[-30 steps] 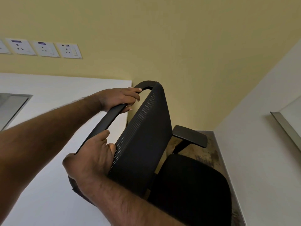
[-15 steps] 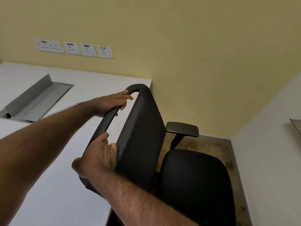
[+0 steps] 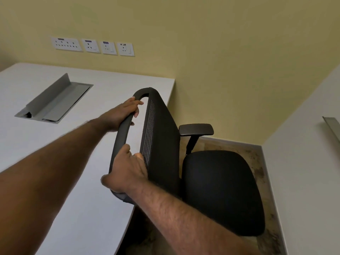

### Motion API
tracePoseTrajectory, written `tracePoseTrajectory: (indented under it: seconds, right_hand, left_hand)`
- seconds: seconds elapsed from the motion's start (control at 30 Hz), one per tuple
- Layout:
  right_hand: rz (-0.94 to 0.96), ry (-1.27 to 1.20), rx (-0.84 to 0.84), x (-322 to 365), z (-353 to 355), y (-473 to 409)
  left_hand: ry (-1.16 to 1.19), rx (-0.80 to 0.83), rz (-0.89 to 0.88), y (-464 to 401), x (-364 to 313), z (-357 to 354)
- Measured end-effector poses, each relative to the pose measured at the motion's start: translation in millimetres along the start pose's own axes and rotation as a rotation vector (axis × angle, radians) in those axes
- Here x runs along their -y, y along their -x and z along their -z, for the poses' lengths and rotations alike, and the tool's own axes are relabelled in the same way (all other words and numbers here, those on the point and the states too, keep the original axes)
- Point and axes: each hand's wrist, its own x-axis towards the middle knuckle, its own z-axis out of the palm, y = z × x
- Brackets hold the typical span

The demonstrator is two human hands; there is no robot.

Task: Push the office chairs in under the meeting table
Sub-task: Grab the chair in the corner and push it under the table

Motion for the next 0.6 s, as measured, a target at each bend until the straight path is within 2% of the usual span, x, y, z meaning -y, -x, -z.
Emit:
tracePoseTrajectory:
  seconds: [0.3, 0.6]
  right_hand:
    - [0.036, 0.104, 0.070, 2, 11, 51]
    - [0.005, 0.291, 0.164, 0, 23, 110]
  left_hand:
    - [-0.115, -0.056, -0.023, 40, -34, -4]
    - [-0.177, -0.124, -0.246, 73, -70, -9]
